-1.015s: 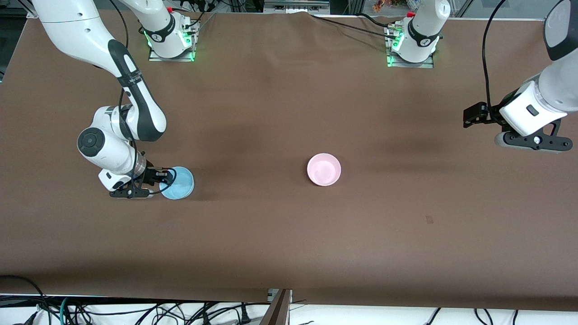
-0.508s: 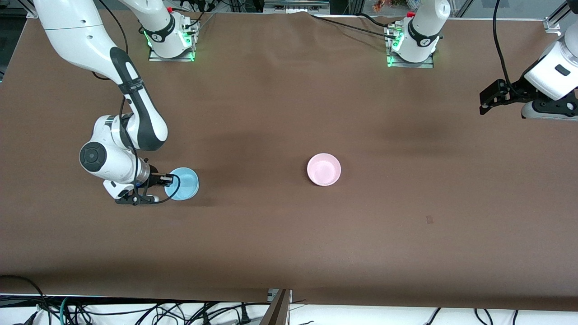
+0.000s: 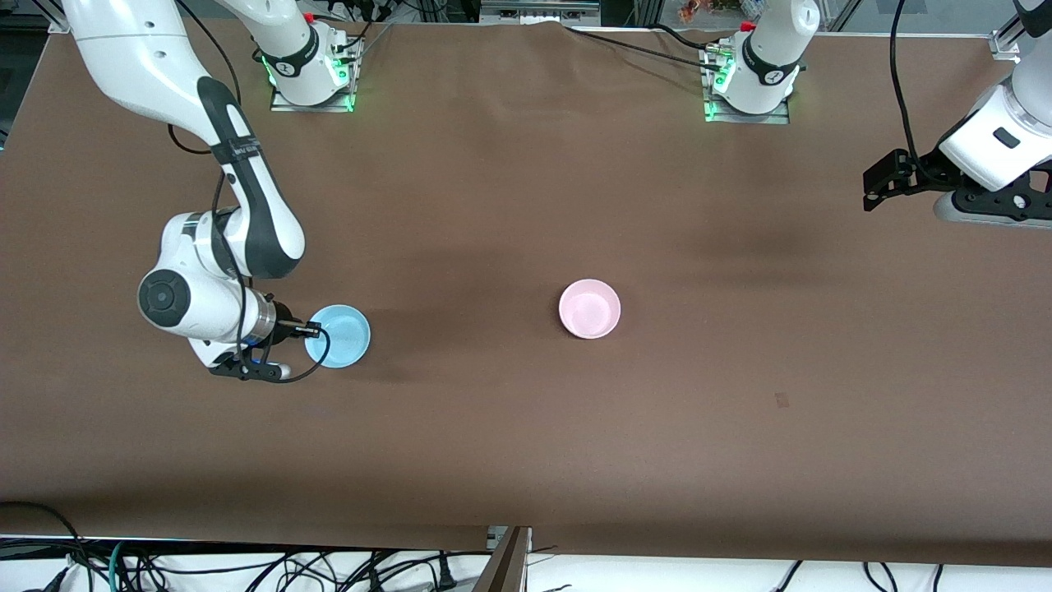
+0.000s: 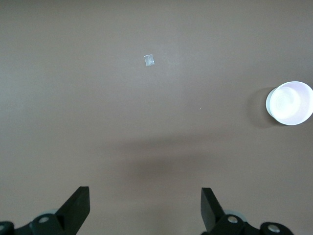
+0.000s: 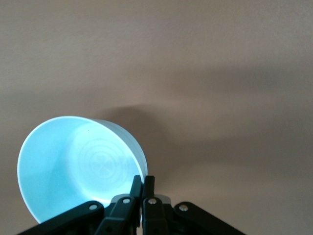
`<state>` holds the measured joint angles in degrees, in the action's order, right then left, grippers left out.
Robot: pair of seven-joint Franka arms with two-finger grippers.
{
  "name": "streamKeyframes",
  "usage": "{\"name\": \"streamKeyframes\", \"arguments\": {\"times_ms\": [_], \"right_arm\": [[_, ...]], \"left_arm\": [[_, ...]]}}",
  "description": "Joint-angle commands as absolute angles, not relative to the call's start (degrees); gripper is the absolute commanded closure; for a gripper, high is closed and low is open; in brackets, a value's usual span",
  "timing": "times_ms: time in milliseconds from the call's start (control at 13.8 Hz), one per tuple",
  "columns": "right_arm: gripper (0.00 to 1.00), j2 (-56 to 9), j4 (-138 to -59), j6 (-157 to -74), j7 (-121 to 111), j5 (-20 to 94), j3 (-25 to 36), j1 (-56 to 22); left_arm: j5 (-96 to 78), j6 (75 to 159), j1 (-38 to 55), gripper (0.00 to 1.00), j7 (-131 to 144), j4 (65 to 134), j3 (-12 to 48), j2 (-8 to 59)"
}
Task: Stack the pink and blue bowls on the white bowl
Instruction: 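Carry the blue bowl with the right gripper onto the pink bowl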
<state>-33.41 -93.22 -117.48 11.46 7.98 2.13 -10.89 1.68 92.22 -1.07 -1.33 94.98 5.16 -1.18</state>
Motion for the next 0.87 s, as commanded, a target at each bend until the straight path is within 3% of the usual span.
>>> {"name": "streamKeyframes", "arguments": {"times_ms": [0, 435, 798], "right_arm": [[1.0, -34.0, -84.5, -107.6, 18.6, 11.5, 1.3, -12.8], [1.0, -34.6, -80.9, -109.2, 40.7, 14.4, -2.4, -24.1], [1.0, -37.6, -78.2, -124.8, 58.1, 14.4, -2.4, -36.5]], "left_arm": [[1.0, 91.3, -0.5, 0.0, -1.3, 93.0, 4.7, 0.1], [0.9, 91.1, -0.4, 0.0, -2.2, 93.0, 4.8, 0.2], [0.9, 91.1, -0.5, 0.0, -2.2, 93.0, 4.8, 0.2]]}}
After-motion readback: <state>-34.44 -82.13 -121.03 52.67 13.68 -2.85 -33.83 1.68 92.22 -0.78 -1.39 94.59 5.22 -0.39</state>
